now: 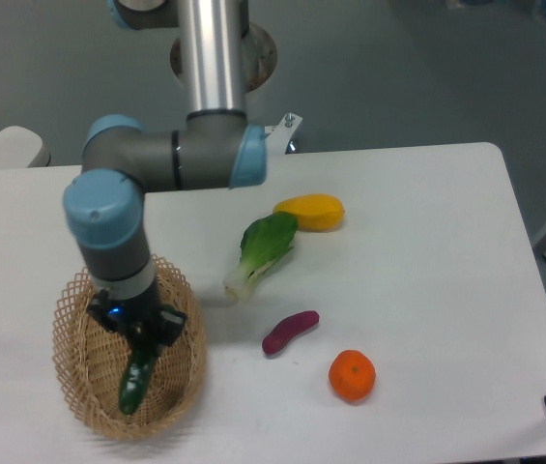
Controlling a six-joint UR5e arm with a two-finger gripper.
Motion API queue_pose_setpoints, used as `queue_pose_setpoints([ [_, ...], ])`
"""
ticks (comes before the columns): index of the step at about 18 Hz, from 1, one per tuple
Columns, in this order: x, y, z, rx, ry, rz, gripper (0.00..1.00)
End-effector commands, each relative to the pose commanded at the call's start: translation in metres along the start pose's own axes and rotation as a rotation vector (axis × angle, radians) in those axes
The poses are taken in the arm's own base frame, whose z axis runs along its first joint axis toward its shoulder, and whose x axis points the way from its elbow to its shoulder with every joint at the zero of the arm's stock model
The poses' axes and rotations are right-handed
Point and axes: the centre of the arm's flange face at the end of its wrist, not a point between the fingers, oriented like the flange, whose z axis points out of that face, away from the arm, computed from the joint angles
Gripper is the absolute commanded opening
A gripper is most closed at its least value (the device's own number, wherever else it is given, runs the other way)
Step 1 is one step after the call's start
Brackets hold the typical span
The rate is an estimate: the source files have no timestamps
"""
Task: Pick up the cucumber from the basket
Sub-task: 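Lift the cucumber out of the basket and carry it beside the mandarin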
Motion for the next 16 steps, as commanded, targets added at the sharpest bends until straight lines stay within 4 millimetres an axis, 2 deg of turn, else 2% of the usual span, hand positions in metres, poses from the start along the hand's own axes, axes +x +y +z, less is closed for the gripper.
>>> queue_pose_setpoints([
  [5, -0.088, 0.029, -0.023, -0.086, 0.018, 0.083, 0.33],
  [12, -0.211, 0.094, -0.036, -0.109, -0.01, 0.236, 0.33],
  [16, -0.266, 0.136, -0.041, -0.127, -0.017, 0.333, 0.33],
])
